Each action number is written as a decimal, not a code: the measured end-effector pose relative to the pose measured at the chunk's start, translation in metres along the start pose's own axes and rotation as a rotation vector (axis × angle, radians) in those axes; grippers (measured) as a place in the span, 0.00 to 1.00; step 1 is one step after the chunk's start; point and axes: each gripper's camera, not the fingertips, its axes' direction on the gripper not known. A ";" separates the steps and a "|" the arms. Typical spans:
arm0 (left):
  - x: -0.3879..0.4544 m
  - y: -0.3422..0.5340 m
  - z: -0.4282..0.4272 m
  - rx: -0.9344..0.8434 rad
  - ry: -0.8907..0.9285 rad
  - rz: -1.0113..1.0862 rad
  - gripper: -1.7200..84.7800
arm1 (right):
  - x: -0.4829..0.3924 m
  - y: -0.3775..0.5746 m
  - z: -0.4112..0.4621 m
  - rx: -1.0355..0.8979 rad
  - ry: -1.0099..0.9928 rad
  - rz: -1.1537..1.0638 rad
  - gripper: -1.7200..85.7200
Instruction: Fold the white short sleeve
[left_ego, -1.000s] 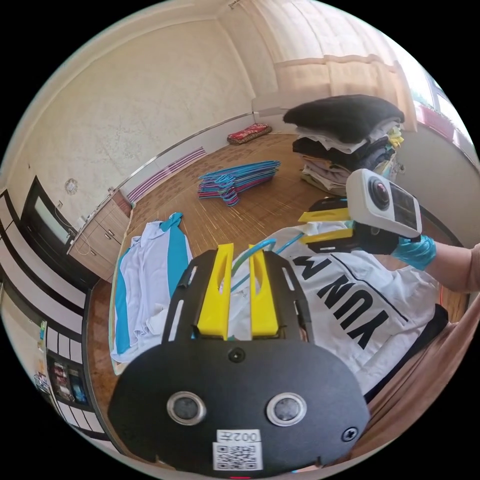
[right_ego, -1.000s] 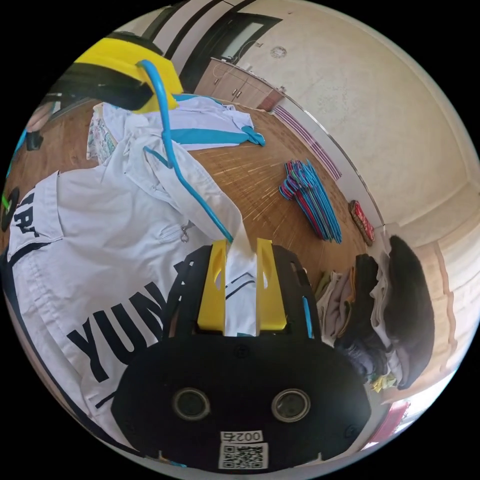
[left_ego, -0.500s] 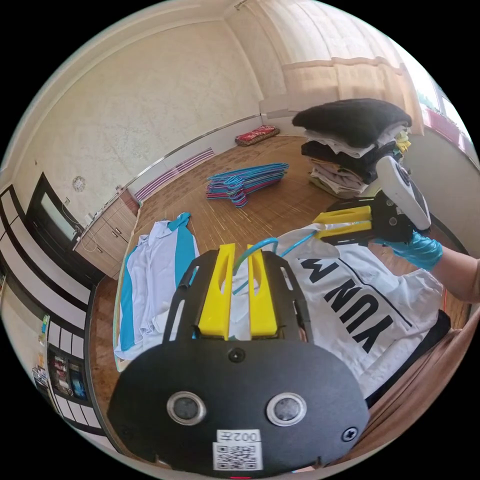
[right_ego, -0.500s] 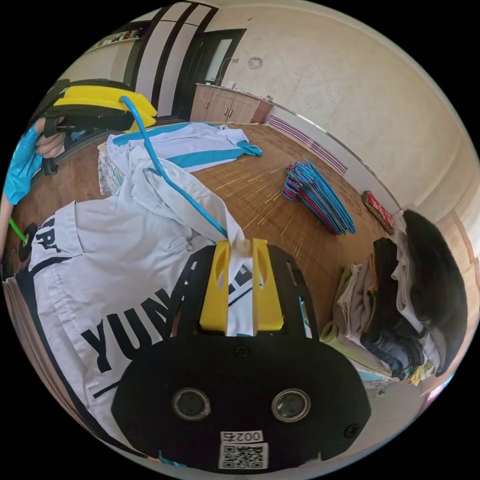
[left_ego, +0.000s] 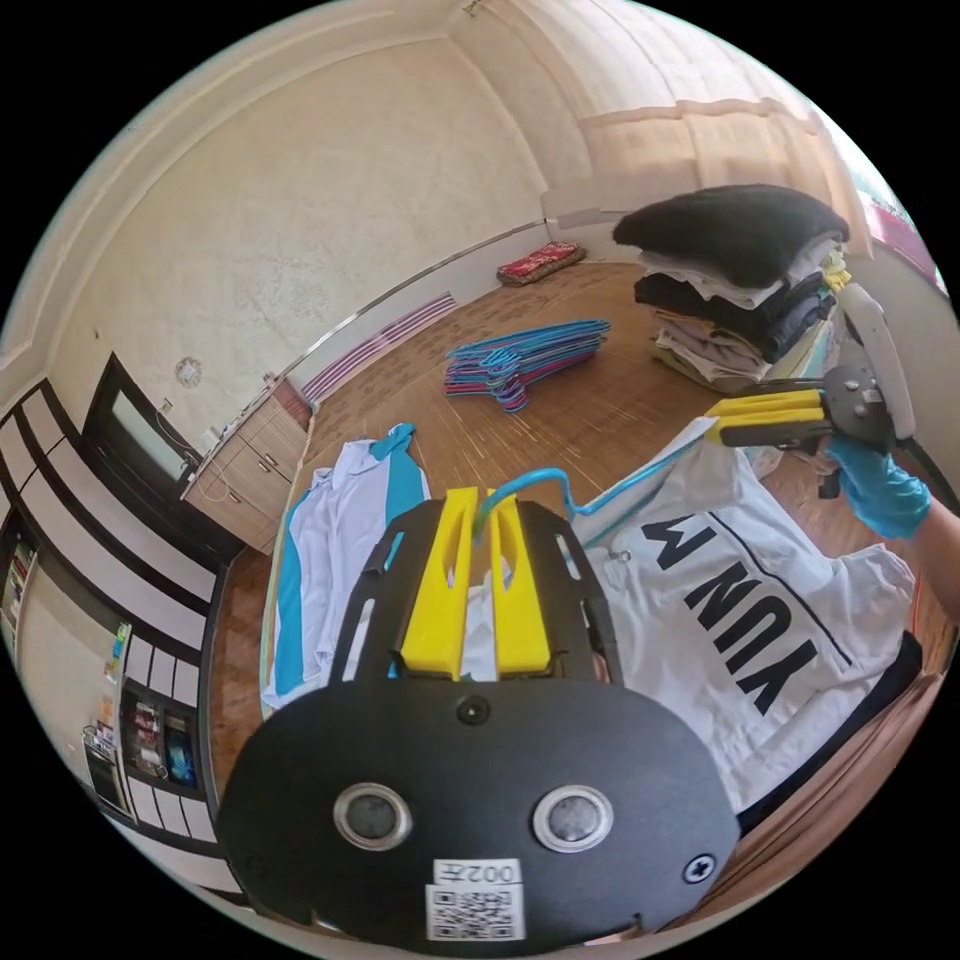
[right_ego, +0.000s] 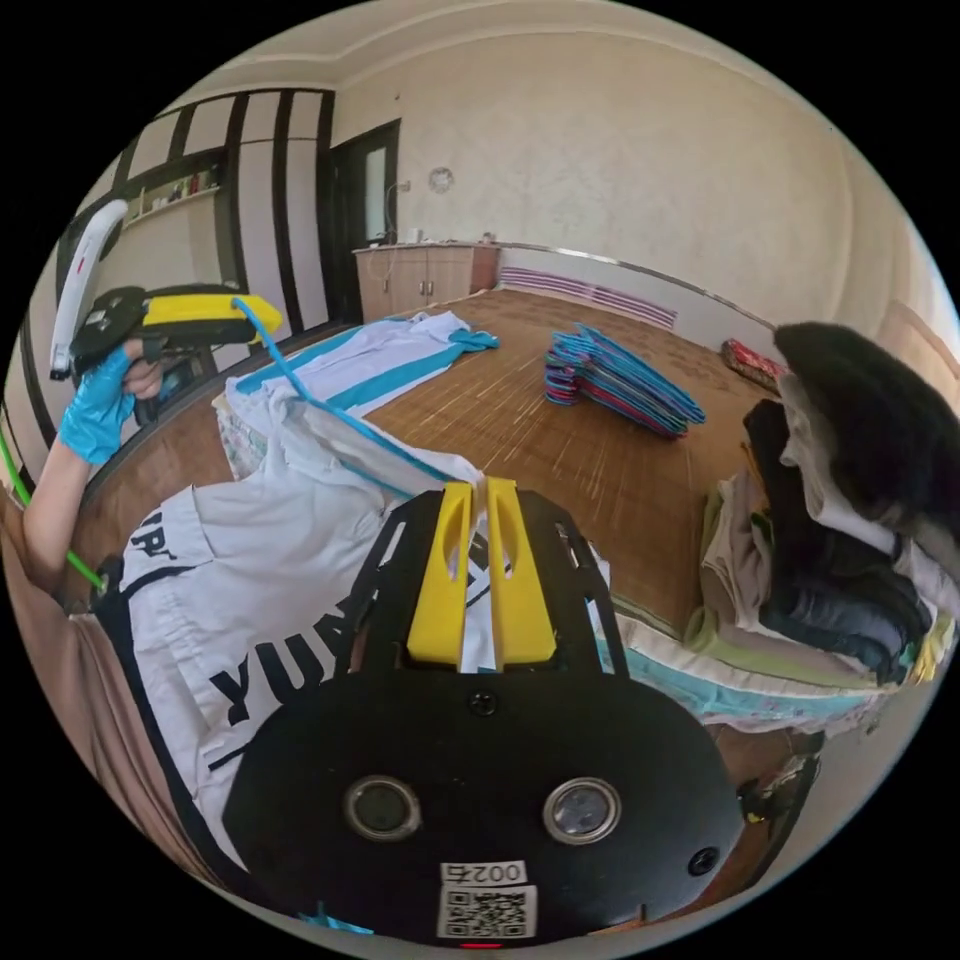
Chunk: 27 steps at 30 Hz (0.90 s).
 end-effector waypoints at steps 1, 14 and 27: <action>0.000 0.000 -0.002 0.002 -0.001 -0.001 0.02 | 0.008 0.000 -0.003 0.008 0.001 0.024 0.04; -0.002 -0.002 -0.001 -0.009 -0.013 -0.036 0.01 | 0.062 -0.013 0.020 -0.150 0.169 0.063 0.02; -0.038 -0.003 -0.003 0.023 -0.006 -0.172 0.01 | 0.099 0.024 0.044 -0.247 0.170 0.061 0.01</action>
